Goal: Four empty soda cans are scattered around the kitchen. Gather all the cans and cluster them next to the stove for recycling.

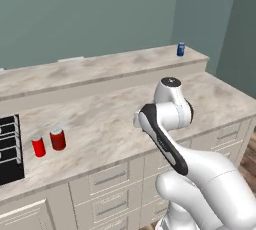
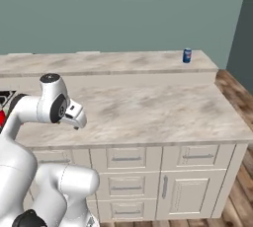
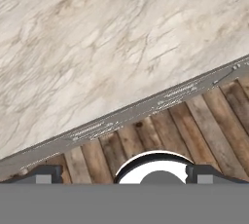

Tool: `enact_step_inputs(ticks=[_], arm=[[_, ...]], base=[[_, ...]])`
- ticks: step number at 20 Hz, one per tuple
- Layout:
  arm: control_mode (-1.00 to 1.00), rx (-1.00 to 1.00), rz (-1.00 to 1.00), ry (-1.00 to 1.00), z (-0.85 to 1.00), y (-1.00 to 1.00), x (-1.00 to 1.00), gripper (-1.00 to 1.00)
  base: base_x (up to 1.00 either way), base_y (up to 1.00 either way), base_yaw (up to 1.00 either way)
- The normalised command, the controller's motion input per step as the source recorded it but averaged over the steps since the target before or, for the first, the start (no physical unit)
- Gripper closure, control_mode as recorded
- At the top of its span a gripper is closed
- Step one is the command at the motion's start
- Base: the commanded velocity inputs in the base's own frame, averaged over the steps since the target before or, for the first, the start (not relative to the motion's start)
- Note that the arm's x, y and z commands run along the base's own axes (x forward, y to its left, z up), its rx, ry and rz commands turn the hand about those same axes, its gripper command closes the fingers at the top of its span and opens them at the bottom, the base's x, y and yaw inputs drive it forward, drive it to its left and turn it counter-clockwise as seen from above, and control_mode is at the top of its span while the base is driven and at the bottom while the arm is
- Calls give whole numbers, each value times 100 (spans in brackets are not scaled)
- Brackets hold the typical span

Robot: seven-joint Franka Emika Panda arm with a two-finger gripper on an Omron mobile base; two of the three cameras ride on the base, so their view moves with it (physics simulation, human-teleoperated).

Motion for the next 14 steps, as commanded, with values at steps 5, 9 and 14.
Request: enact_step_inputs(ticks=[5,9,14], arm=[[100,0,0,0,0,0,0,-100],[100,0,0,0,0,0,0,-100],[100,0,0,0,0,0,0,-100]], base=[[0,-63,3],[0,-63,2],[0,-64,1]])
